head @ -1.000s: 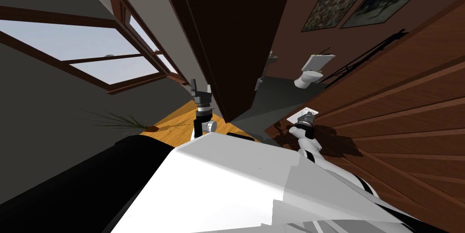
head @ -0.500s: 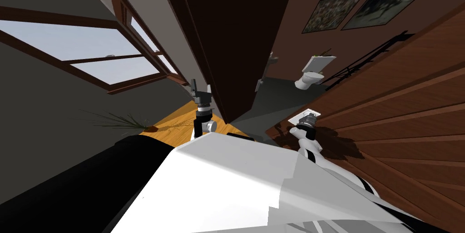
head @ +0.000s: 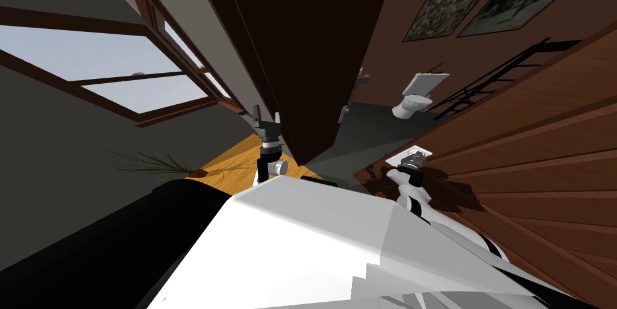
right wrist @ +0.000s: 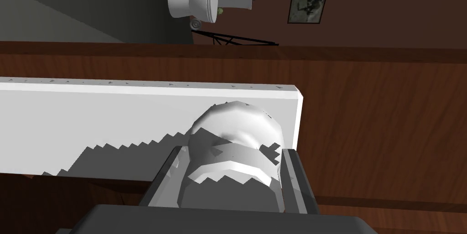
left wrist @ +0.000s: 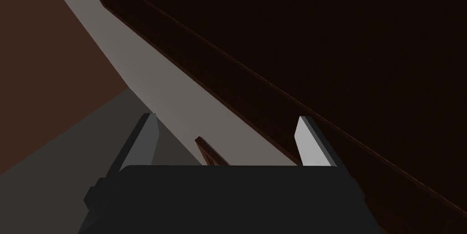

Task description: Push the door open

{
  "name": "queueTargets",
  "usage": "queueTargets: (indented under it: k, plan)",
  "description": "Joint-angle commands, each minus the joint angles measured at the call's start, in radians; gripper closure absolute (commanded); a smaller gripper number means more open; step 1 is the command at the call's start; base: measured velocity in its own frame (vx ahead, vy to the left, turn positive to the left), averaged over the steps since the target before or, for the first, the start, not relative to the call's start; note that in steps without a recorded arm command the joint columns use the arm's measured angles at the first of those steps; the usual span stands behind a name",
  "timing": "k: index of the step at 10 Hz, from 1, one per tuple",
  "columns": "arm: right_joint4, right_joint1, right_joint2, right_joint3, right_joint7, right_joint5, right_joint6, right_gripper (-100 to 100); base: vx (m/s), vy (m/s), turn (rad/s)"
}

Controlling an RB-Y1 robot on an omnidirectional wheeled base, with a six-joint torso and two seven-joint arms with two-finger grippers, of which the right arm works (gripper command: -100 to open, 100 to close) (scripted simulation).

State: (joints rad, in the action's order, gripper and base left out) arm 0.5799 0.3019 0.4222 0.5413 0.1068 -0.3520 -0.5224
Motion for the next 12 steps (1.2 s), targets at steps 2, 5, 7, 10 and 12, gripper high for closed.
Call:
queueTargets:
  k: [2, 5, 7, 10, 12]
  plan:
    - [0.011, -0.008, 0.003, 0.045, 0.031, -0.012, 0.008, 100, 0.081, -0.009, 0.025]
    - [-0.002, -0.005, 0.004, 0.075, 0.049, -0.019, 0.005, 100, 0.124, -0.019, 0.004]
    - [-0.004, -0.002, 0.006, 0.102, 0.065, -0.026, 0.002, 100, 0.116, -0.011, 0.010]
    - [-0.027, 0.001, 0.008, 0.130, 0.082, -0.033, -0.001, 100, 0.078, -0.017, 0.016]
    - [-0.016, -0.008, -0.004, 0.142, 0.091, -0.036, 0.007, 100, 0.107, -0.011, -0.001]
